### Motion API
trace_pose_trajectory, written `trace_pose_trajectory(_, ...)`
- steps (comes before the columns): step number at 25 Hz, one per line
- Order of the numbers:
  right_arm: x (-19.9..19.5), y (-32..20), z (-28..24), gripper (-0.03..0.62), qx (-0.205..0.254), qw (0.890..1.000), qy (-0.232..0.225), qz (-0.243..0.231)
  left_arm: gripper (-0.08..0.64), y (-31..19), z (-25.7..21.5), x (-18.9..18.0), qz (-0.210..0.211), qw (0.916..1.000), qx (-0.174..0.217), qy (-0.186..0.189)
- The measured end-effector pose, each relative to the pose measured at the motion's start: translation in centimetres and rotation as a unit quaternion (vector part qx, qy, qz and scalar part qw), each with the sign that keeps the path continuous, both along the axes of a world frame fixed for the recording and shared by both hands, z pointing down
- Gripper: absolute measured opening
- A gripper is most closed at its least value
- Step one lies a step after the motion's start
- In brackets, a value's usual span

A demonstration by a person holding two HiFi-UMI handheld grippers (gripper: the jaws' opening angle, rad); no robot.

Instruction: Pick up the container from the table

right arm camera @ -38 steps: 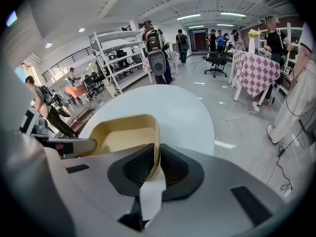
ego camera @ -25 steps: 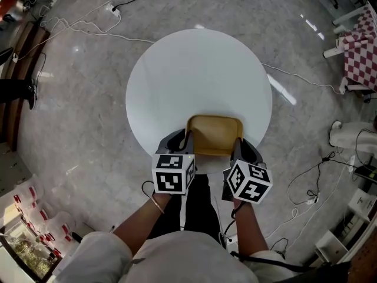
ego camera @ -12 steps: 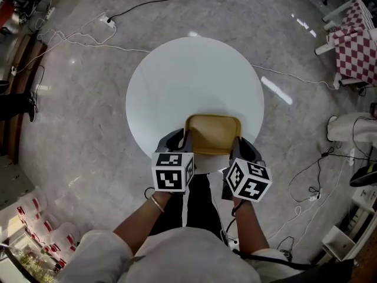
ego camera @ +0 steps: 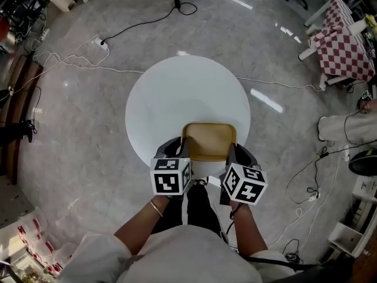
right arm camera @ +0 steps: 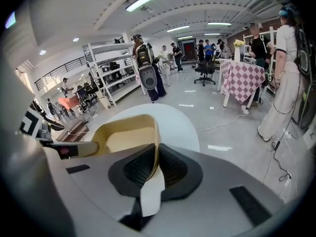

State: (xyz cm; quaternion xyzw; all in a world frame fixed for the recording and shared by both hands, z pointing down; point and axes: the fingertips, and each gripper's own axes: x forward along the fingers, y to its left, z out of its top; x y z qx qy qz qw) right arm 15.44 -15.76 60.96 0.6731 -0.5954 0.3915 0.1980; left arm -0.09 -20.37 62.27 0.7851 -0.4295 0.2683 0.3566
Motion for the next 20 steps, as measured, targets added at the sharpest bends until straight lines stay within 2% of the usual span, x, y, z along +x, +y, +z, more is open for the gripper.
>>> trace_pose_trajectory(13,1.9,1.0,-6.0,0.048,0.037,0.998,0.025,0.054,0.052,-0.9,-5.1,2.7,0.055,0.9976,0.026,0.033)
trace_pose_trajectory(20,2.2,1.9,-7.3,0.048,0.046,0.995,0.035,0.085,0.051,-0.8,-6.2,3.5,0.086,0.9947,0.031,0.048)
